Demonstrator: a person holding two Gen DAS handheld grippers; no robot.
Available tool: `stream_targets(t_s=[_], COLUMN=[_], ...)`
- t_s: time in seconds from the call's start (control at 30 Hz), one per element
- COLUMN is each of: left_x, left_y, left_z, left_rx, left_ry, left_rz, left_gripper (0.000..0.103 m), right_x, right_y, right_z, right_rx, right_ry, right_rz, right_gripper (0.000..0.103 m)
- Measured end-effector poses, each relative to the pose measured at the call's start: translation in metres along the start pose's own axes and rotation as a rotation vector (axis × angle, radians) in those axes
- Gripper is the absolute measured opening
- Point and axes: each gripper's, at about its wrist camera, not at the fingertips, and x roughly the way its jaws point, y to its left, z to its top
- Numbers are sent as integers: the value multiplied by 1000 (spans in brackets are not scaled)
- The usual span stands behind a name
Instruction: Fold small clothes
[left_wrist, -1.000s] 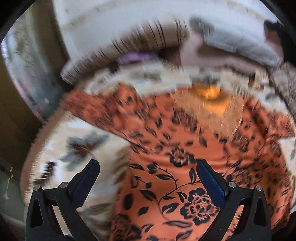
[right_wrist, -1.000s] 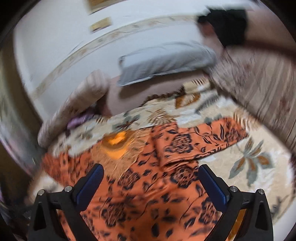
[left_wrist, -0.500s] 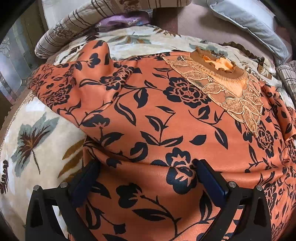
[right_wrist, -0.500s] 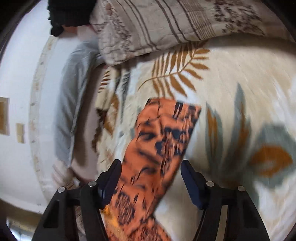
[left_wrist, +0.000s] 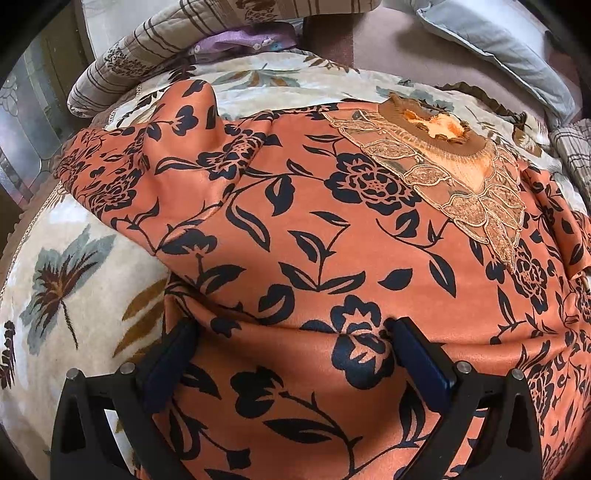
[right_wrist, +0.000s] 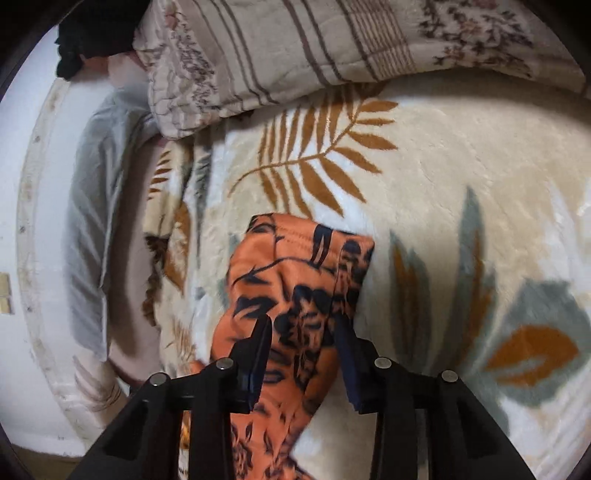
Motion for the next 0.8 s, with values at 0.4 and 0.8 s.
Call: stream_targets(t_s=[0.4,0.8], left_x=[-3,-44], left_y=[-1,17], left_z=[-5,2], left_rx=[22,4], left_ry=[-19,-205], left_rz=[-4,121], left_gripper=[103,103], right_x=[27,-24], right_y=[4,141], right_z=[0,-114], right_rx=[-106,-491], right_ry=[-86,-54], right_rz=[-45,433], right_gripper=[18,12])
